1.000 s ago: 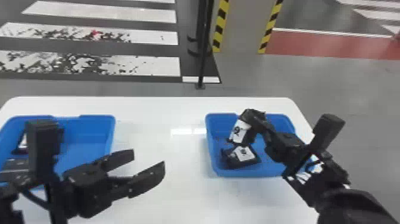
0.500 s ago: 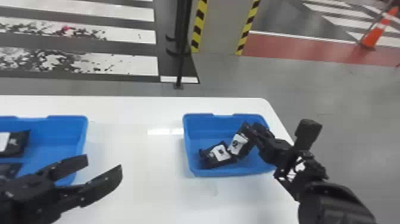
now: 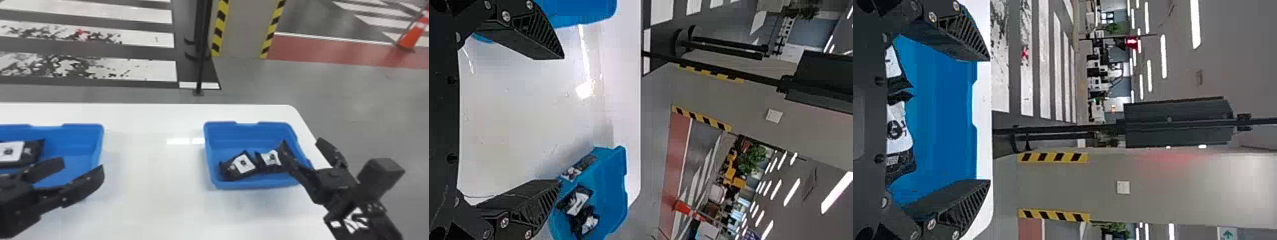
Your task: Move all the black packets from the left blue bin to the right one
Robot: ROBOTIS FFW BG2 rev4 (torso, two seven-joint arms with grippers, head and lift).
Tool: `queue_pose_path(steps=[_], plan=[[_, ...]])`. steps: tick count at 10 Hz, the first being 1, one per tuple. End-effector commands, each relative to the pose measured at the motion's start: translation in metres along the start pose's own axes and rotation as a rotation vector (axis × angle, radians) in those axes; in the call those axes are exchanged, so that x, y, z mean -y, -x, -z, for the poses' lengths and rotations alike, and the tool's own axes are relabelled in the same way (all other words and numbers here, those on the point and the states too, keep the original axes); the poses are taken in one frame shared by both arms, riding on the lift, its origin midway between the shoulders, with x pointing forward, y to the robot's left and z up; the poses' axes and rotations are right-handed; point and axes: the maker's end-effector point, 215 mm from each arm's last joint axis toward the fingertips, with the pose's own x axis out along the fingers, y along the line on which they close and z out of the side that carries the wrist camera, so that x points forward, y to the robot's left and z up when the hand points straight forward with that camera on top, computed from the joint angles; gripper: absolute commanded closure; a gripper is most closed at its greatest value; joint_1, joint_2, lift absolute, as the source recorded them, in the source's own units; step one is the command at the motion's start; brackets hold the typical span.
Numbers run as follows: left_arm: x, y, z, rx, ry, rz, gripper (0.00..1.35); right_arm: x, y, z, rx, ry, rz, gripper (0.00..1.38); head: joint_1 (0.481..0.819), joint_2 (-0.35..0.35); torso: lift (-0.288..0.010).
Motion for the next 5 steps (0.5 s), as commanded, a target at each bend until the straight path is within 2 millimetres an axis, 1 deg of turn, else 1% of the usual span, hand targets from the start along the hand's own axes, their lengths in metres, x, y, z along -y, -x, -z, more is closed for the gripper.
queue_pose_path(steps=[1, 2, 3, 4, 5], plan=[[-0.049, 0.016, 0.000, -0.032, -0.023, -0.132, 0.17, -0.031, 0.023, -0.017, 0.049, -0.019, -0.033, 0.11, 0.695, -0.159, -0.140], [-0.072, 0.022, 0.001, -0.062, -0.041, -0.194, 0.17, -0.050, 0.036, -0.023, 0.064, -0.046, -0.054, 0.11, 0.695, -0.092, -0.140], [-0.095, 0.022, -0.001, -0.087, -0.053, -0.242, 0.17, -0.062, 0.045, -0.031, 0.081, -0.069, -0.068, 0.11, 0.695, -0.052, -0.140], [-0.120, 0.021, -0.001, -0.107, -0.050, -0.288, 0.17, -0.072, 0.052, -0.033, 0.087, -0.093, -0.075, 0.11, 0.695, 0.005, -0.140], [-0.150, 0.020, -0.006, -0.119, -0.047, -0.343, 0.17, -0.083, 0.056, -0.029, 0.079, -0.132, -0.086, 0.11, 0.695, 0.060, -0.140]])
